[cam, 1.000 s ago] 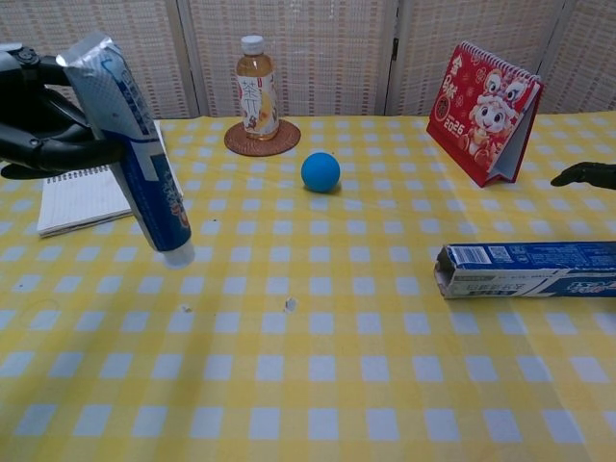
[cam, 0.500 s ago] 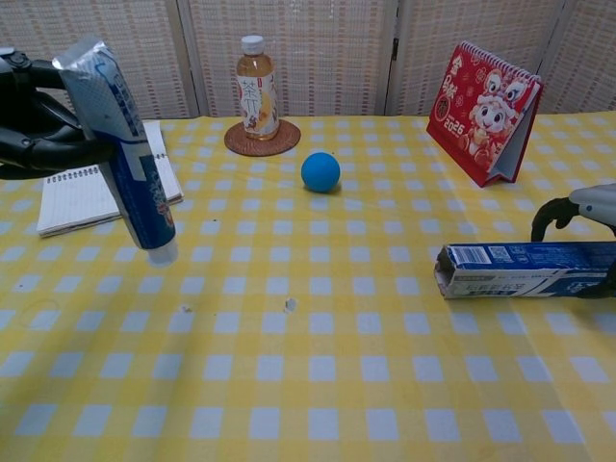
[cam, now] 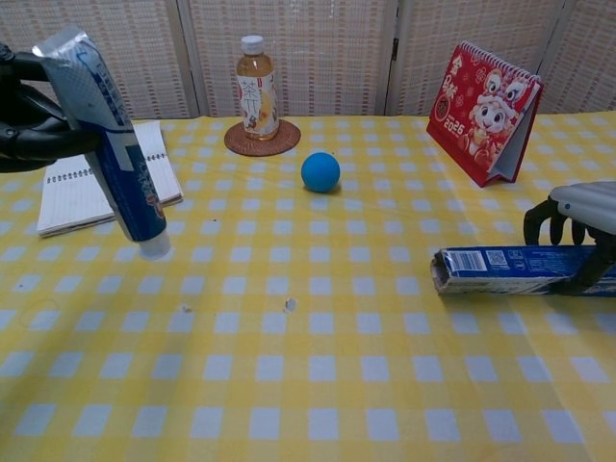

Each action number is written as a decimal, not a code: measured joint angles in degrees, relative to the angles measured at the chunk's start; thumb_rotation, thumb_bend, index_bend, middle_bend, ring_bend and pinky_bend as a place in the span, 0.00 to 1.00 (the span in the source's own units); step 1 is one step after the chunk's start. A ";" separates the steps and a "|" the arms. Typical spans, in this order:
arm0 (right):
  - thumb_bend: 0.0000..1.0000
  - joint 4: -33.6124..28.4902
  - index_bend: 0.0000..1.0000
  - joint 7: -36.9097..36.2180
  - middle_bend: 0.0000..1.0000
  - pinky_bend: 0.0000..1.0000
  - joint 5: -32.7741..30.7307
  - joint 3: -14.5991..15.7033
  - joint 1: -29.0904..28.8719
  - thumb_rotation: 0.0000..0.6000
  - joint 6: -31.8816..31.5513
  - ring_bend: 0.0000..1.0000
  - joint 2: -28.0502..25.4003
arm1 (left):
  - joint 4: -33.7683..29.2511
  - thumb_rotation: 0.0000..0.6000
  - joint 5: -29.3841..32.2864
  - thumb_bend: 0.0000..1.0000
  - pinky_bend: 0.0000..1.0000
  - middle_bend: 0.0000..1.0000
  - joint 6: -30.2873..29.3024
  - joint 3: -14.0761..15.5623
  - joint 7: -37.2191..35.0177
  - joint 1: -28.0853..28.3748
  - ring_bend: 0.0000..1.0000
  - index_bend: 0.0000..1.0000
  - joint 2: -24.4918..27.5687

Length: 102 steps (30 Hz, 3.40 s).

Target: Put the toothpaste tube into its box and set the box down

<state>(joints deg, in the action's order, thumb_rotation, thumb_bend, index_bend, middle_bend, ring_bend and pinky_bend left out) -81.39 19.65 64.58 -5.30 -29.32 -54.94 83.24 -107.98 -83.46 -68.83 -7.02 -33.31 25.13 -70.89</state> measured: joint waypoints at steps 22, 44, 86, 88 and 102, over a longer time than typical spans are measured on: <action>0.21 1.78 0.55 -29.80 0.40 0.42 17.76 -0.06 2.81 1.00 -11.41 0.41 1.69 | -8.15 1.00 3.20 0.80 1.00 1.00 -1.50 -5.48 5.24 1.45 1.00 0.89 3.00; 0.21 21.05 0.55 -67.99 0.41 0.42 25.27 -1.52 -2.51 1.00 -15.19 0.41 19.74 | -21.83 1.00 14.00 0.80 1.00 1.00 -0.22 -14.30 11.24 5.54 1.00 0.89 7.40; 0.21 36.45 0.55 -86.16 0.41 0.42 26.60 -0.92 -8.75 1.00 -17.64 0.41 34.32 | -24.03 1.00 25.08 0.80 1.00 1.00 -2.62 -16.84 25.33 13.35 1.00 0.89 -2.59; 0.21 36.39 0.55 -86.80 0.41 0.42 26.54 -1.02 -8.97 1.00 -17.61 0.41 34.44 | -23.95 1.00 25.53 0.80 1.00 1.00 -2.79 -16.80 25.99 13.64 1.00 0.89 -3.18; 0.21 36.37 0.55 -90.23 0.41 0.42 26.50 -1.39 -9.76 1.00 -18.75 0.41 35.36 | -23.34 1.00 27.38 0.80 1.00 1.00 -4.15 -16.87 29.28 15.20 1.00 0.89 -6.63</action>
<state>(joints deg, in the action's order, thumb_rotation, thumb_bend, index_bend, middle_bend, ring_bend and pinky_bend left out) -45.02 -70.58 91.07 -6.69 -39.08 -73.68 118.60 -131.32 -56.08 -72.98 -23.89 -4.03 40.33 -77.53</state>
